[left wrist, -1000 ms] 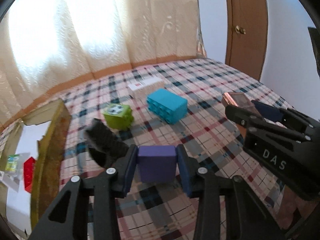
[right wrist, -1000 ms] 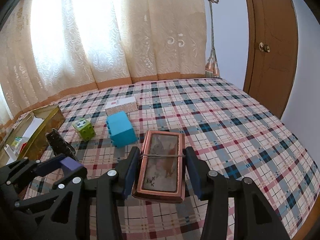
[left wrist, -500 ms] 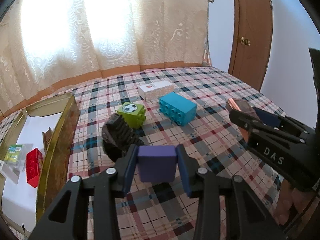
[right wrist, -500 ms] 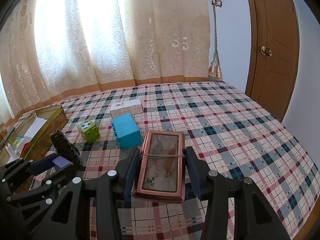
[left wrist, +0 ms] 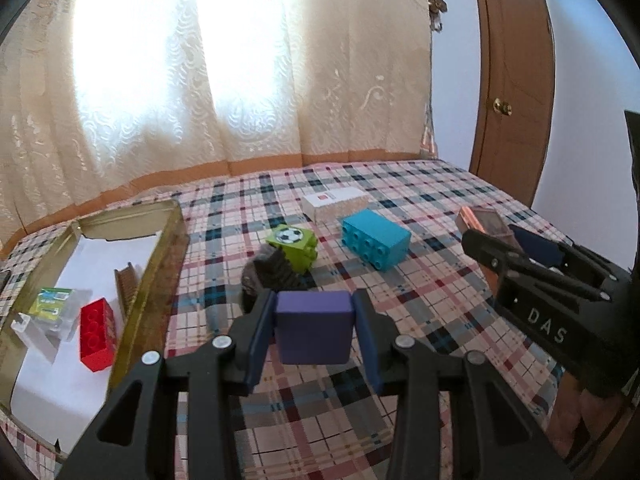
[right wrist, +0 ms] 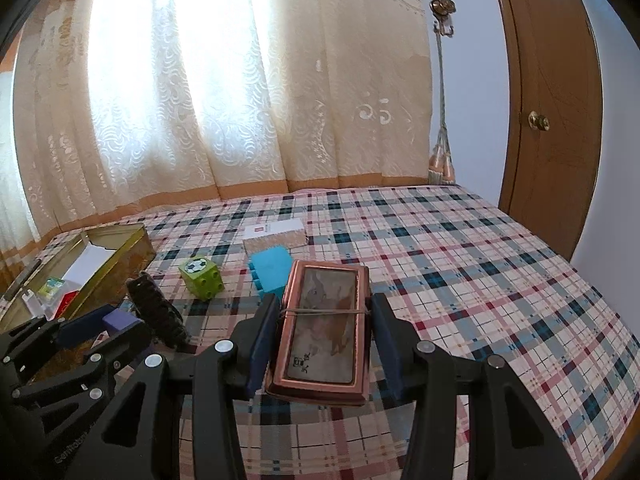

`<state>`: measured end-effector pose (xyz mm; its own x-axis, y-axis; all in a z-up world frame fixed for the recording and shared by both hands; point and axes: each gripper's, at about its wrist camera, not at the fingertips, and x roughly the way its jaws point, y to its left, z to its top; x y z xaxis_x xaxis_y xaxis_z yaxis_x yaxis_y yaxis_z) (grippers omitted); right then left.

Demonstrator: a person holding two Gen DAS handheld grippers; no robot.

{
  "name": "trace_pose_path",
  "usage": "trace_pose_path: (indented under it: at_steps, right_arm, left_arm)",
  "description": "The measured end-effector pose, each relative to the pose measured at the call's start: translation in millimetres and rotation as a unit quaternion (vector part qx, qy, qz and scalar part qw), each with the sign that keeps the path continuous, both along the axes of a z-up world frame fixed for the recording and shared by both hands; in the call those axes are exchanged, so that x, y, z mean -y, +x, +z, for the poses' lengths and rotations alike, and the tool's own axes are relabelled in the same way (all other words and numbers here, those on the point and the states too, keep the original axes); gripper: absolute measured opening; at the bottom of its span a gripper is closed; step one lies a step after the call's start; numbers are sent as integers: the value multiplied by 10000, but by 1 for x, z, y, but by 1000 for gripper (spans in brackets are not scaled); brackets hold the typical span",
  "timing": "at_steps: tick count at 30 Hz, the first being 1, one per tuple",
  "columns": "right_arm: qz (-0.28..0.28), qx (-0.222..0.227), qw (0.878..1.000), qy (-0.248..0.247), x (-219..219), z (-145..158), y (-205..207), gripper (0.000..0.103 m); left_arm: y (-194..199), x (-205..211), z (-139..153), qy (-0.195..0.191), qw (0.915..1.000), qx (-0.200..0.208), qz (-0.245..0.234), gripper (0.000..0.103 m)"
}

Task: Organize rigid objects
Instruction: 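Carry the purple cube and copper frame toward the gold tin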

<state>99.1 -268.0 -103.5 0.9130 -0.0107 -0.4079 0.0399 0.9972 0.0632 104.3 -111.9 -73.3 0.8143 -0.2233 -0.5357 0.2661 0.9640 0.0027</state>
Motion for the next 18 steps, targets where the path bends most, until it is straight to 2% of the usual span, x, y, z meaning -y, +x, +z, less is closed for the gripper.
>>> trace_pose_path:
  at_steps: [18]
  right_arm:
    - [124,365,9992,-66,-21,6,-9,50]
  left_arm:
    - [-10,-25,9,-108,9973,480,549,39]
